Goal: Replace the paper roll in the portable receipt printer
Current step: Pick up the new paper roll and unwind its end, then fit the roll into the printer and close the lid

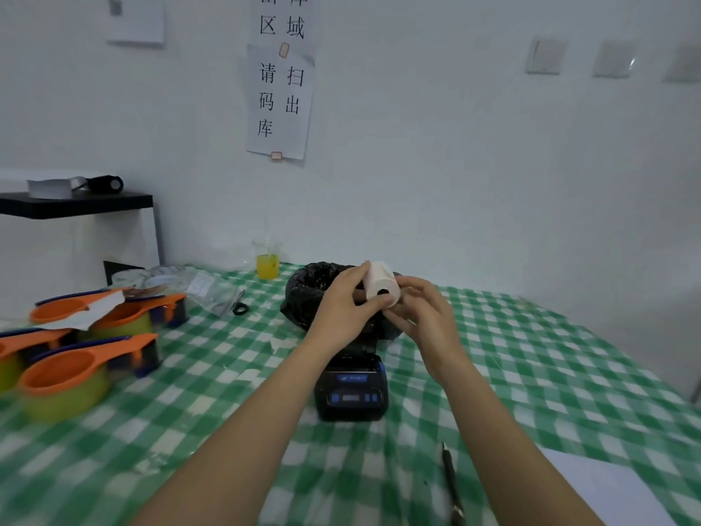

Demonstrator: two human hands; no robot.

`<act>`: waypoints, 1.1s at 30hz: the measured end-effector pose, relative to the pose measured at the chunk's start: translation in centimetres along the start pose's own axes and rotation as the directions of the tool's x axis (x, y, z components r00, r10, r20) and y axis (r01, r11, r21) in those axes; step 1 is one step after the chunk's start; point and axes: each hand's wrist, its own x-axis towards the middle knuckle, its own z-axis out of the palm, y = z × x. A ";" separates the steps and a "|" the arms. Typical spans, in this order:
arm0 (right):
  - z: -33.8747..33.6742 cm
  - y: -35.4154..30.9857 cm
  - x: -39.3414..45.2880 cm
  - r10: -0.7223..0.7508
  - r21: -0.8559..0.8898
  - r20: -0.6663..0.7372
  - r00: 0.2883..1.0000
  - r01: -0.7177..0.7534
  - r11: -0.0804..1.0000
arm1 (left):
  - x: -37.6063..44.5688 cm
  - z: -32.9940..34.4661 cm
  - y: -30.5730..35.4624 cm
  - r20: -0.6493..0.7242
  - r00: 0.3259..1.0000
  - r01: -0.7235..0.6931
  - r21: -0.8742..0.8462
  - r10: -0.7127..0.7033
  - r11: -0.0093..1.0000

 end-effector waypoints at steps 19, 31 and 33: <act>-1.9 1.6 -2.9 -0.412 -0.759 0.362 0.836 0.521 0.390 | -3.8 -3.1 -1.1 0.331 0.931 0.242 -0.248 -0.153 0.938; -1.2 6.4 -2.2 -0.150 -0.774 0.153 0.977 0.213 0.597 | -3.9 -2.2 -6.1 -0.063 0.980 0.186 -0.035 -0.188 0.982; -1.0 7.0 -1.6 -0.106 -0.779 0.184 0.977 0.211 0.591 | -3.5 -2.0 -7.3 -0.136 0.983 0.133 0.065 -0.123 0.989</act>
